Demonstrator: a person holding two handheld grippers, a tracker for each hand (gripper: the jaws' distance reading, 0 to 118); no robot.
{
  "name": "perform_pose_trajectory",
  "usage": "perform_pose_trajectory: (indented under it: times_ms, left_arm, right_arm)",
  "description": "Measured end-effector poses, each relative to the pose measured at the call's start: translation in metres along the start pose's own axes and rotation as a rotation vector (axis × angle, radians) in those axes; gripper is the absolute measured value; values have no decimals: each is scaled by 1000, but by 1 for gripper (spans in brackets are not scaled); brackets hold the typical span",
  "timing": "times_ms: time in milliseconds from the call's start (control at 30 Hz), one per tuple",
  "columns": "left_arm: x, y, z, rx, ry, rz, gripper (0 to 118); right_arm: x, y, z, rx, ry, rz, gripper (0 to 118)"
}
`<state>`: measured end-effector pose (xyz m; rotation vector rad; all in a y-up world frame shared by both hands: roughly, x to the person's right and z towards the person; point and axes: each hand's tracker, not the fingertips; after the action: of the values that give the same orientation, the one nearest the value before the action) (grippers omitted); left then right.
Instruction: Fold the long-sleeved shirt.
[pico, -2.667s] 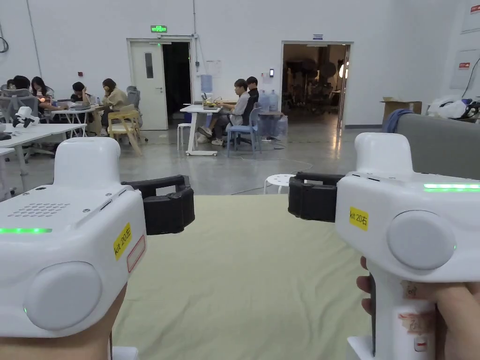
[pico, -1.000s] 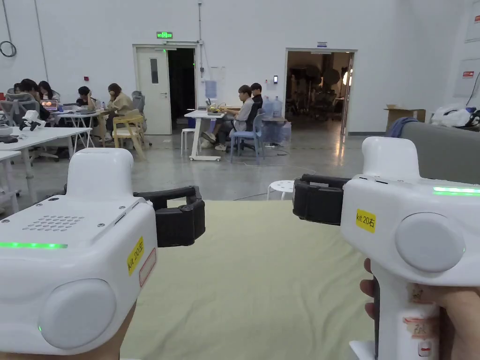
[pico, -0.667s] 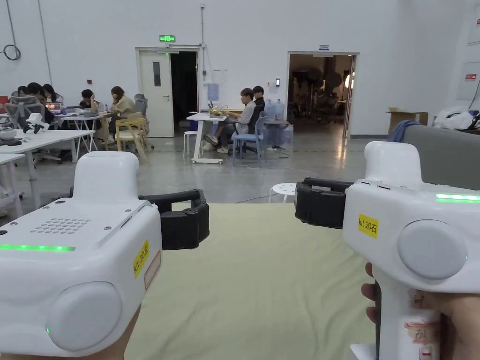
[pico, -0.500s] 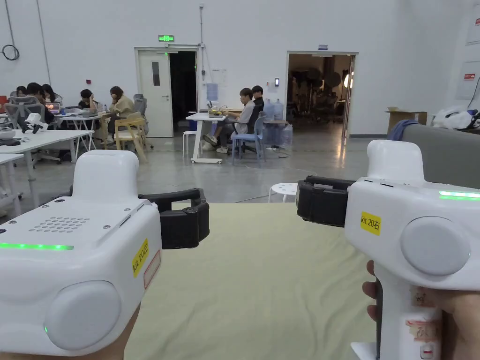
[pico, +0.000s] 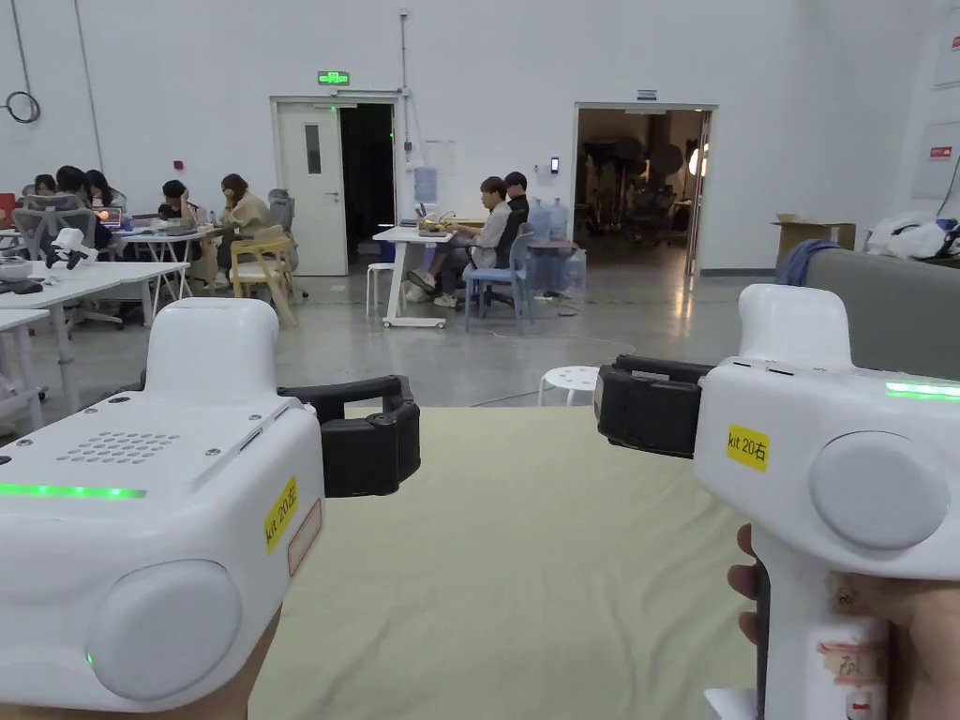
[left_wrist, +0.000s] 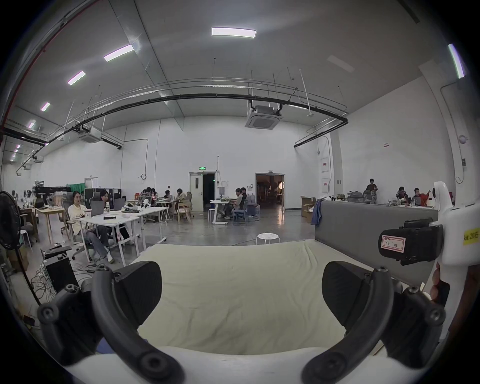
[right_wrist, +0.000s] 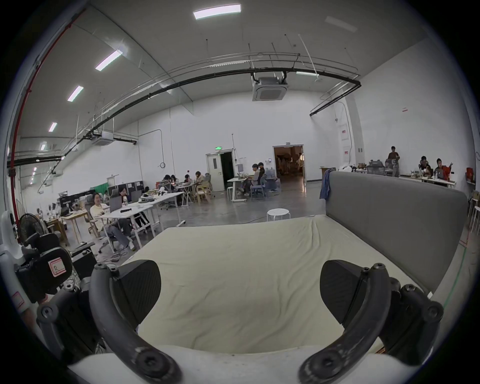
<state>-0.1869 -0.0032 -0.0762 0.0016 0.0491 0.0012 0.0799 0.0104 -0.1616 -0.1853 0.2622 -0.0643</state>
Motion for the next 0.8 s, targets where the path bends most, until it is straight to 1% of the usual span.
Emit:
perform_pose_trajectory:
  times_ms: [100, 267, 467, 600, 800]
  left_arm:
    - [-1, 0, 0, 1, 1, 0, 118]
    - [-2, 2, 0, 0, 5, 2, 118]
    - [-2, 1, -1, -10, 3, 2, 118]
    - [-3, 1, -1, -10, -3, 4, 118]
    - [-6, 3, -1, -6, 4, 9, 118]
  right_arm:
    - [0, 2, 0, 7, -7, 2, 118]
    - [2, 4, 1, 9, 3, -20, 118]
    - [-2, 2, 0, 7, -8, 7, 118]
    - [-3, 2, -1, -1, 0, 2, 118]
    - [-3, 1, -1, -2, -13, 2, 118]
